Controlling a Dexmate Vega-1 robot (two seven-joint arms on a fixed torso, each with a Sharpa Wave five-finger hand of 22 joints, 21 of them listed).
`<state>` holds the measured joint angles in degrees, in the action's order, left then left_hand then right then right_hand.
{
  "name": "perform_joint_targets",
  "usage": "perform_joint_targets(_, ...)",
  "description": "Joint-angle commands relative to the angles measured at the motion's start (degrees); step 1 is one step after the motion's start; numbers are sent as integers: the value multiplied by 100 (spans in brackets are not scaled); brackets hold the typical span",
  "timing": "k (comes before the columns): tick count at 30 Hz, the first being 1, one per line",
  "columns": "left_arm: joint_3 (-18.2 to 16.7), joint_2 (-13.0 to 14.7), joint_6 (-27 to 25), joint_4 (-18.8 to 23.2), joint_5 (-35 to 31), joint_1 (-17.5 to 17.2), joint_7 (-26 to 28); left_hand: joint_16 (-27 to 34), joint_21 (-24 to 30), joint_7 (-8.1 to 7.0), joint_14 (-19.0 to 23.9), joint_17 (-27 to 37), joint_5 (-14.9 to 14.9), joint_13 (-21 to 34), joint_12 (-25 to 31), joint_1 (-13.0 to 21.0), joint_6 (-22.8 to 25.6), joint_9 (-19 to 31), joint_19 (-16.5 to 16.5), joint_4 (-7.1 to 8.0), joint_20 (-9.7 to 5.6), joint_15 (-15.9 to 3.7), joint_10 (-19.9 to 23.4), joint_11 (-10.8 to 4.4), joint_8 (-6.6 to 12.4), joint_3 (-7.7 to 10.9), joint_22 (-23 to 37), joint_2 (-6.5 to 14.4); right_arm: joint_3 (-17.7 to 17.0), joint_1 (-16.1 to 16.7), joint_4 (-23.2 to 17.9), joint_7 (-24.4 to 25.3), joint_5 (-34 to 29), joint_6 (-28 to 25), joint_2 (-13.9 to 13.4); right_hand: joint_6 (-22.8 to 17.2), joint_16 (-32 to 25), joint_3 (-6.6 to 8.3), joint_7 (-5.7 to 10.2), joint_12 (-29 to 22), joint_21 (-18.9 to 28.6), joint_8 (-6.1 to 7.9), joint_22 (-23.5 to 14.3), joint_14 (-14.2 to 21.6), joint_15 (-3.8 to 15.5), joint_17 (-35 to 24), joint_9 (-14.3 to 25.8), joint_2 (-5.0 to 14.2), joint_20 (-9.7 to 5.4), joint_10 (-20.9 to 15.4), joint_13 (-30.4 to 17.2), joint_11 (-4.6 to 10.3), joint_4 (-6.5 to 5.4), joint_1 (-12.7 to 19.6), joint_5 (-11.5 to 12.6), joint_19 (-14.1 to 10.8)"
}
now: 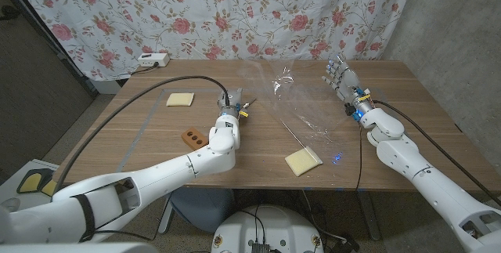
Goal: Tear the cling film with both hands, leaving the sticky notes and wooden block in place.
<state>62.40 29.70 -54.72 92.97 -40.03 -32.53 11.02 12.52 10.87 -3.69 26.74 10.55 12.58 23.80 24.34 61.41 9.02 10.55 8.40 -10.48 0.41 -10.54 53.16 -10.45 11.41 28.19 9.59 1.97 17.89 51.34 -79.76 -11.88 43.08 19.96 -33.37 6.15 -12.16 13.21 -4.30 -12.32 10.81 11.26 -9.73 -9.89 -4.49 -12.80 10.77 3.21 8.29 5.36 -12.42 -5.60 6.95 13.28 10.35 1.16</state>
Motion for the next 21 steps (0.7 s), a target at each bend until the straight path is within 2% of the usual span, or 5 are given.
perform_joint_targets(1,-289,128,124,210,9,-260,405,38,28,19,82,39,-6,411,427,220,79,14,79,17,-20,-38,274,-208,37,-52,15,121,-13,10,-19,23,15,-34,-5,-2,-23,15,29,-9,27,13,-19,-218,8,2,20,57,13,8,-13,-26,22,28,-28,-5)
perform_joint_targets(15,-833,350,302,770,206,-701,795,48,23,39,130,66,-27,428,472,301,139,15,96,41,-44,-65,276,-210,34,-150,16,121,4,-59,98,-29,43,-46,46,6,-22,22,30,-10,24,9,-18,-221,12,4,20,69,10,7,-13,-30,28,35,-26,-1)
perform_joint_targets(21,-1238,402,695,980,517,-997,1159,46,21,43,128,74,-32,421,478,314,147,15,100,52,-38,-75,278,-209,30,-181,16,126,12,-75,141,-44,46,-37,69,6,-22,25,36,-8,24,9,-18,-220,12,4,20,76,9,10,-13,-30,29,38,-25,-2)
